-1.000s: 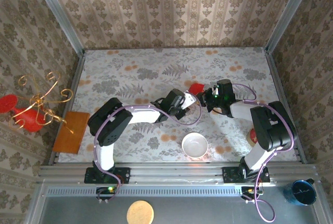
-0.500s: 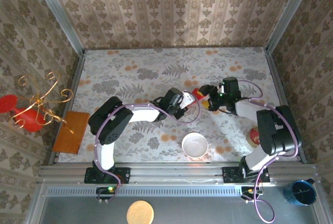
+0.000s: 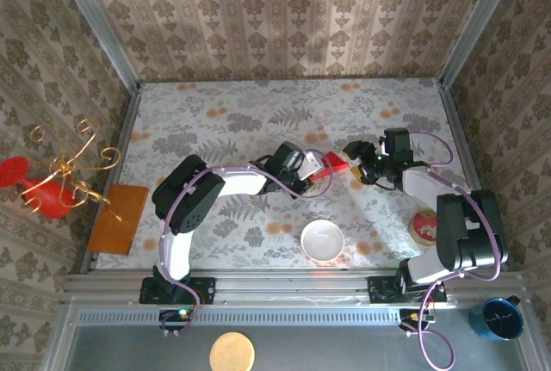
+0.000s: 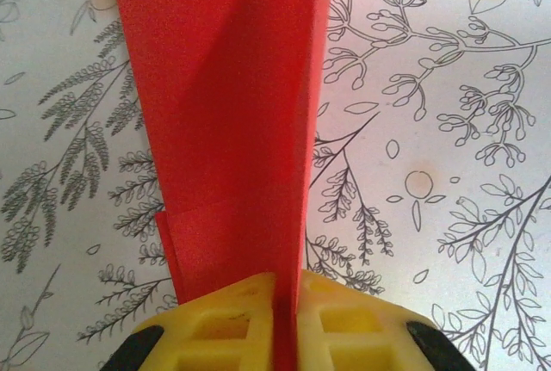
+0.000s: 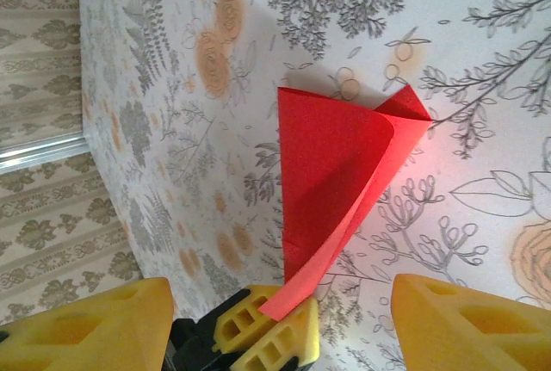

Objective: Fold a paper plane with a square sheet of paper (pick it up from the middle)
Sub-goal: Fold the wing for the fifth time at the center of the table.

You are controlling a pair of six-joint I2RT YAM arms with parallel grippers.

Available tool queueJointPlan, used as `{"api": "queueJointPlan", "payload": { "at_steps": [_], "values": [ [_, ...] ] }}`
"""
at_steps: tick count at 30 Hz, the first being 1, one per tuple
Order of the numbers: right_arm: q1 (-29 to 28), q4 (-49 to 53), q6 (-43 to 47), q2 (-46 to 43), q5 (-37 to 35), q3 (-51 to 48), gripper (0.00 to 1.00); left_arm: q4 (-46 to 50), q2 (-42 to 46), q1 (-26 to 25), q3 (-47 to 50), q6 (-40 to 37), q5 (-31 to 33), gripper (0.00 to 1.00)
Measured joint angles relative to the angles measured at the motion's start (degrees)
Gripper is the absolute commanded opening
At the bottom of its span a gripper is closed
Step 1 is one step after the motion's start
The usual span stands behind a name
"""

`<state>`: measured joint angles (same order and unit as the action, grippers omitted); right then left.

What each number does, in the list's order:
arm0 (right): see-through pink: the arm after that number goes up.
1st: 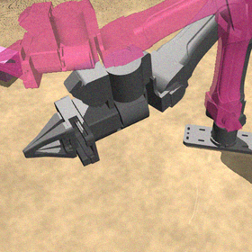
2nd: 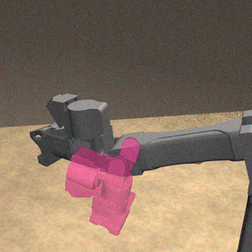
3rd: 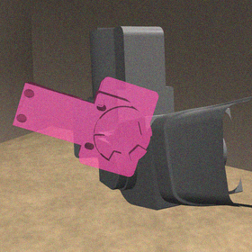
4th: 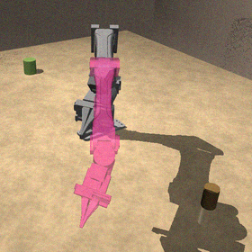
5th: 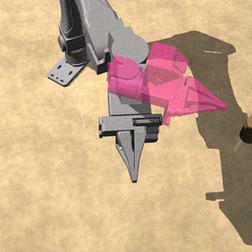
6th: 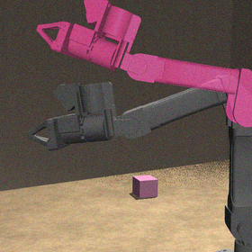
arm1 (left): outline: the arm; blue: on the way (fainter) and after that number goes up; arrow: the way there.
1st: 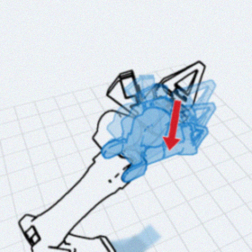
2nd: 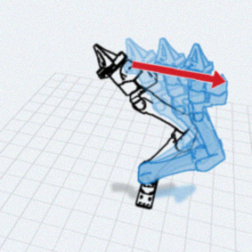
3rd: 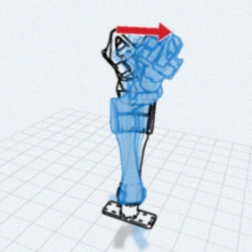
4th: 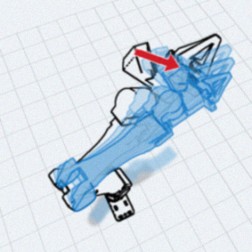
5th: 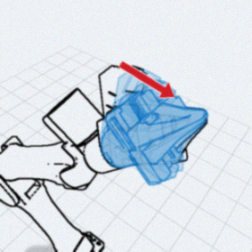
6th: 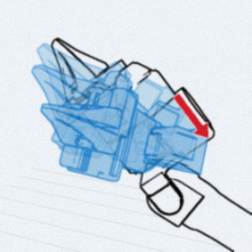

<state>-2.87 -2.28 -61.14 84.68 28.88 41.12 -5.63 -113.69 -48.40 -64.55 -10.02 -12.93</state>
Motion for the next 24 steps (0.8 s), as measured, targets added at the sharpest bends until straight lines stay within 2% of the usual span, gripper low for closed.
{"api": "queueJointPlan", "payload": {
  "at_steps": [8, 16, 24],
  "values": [
    [1.70, 2.40, 4.52, -0.28, -0.55, -0.46, 0.69, 6.51, -0.76, 1.64, -4.09, 3.06, -4.11, 0.09],
    [2.54, 4.00, 12.74, -1.18, -0.28, -0.44, 0.69, 11.54, -0.83, 4.17, -6.36, 11.72, -5.99, 0.08],
    [-1.31, 4.20, 17.42, 1.16, 0.94, 1.29, 0.69, 14.45, -0.81, 5.75, -6.32, 20.50, -6.40, 0.08]
  ]
}}
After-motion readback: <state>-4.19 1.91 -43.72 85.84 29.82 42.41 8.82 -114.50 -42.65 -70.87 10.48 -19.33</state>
